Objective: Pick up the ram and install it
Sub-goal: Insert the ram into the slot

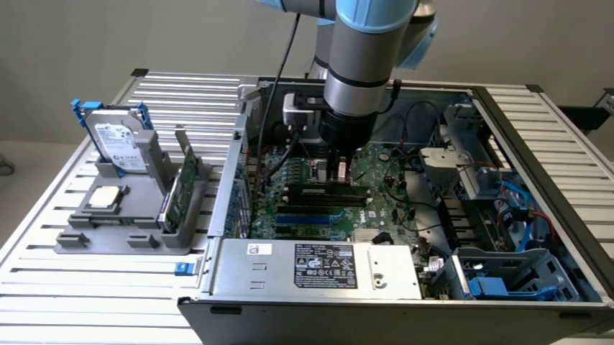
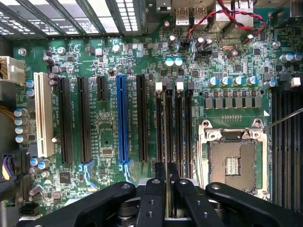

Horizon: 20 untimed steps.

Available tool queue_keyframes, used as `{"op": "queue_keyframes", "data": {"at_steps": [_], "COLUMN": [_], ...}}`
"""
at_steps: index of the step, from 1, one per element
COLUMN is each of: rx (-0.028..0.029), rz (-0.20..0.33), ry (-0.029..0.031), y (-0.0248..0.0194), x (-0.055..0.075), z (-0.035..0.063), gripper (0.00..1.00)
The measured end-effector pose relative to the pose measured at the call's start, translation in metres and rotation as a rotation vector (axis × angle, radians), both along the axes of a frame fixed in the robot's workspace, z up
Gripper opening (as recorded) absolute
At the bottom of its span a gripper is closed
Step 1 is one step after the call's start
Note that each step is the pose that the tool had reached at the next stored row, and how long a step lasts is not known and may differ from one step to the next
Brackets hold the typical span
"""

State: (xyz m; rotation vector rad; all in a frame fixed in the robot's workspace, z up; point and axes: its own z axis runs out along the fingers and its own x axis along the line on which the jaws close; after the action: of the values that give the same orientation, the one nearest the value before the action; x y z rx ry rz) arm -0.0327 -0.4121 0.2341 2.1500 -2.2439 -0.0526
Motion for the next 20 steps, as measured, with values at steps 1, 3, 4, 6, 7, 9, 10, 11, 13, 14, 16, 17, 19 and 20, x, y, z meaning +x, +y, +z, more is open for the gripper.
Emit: {"op": "queue_keyframes", "data": {"at_steps": [1,3,4,6,7,9,10,11,13,14,16,17,19,20], "rx": [0.0001,0.0002,0.0002,0.0001,0.0000,0.0000,0.0000,0.0002,0.0002,0.0001,0.0002,0.0001,0.0000,0.0000], "rz": [0.001,0.002,0.003,0.004,0.004,0.005,0.005,0.006,0.006,0.006,0.007,0.007,0.007,0.007], "ry": [-0.0001,-0.0001,-0.0001,-0.0001,0.0000,0.0000,0.0000,-0.0001,-0.0001,-0.0001,-0.0001,0.0000,0.0000,0.0000], "y": [0.0000,-0.0001,-0.0001,-0.0002,-0.0003,-0.0006,-0.0008,-0.0009,-0.0015,-0.0018,-0.0023,-0.0027,-0.0029,-0.0029], "x": [0.0001,0.0002,0.0002,0.0003,0.0003,0.0003,0.0003,0.0003,0.0003,0.0003,0.0003,0.0003,0.0003,0.0003], "z": [-0.0002,-0.0009,-0.0013,-0.0022,-0.0026,-0.0032,-0.0035,-0.0038,-0.0040,-0.0040,-0.0041,-0.0043,-0.0051,-0.0052], "gripper": [0.14,0.14,0.14,0.14,0.14,0.14,0.14,0.14,0.14,0.14,0.14,0.14,0.14,0.14]}}
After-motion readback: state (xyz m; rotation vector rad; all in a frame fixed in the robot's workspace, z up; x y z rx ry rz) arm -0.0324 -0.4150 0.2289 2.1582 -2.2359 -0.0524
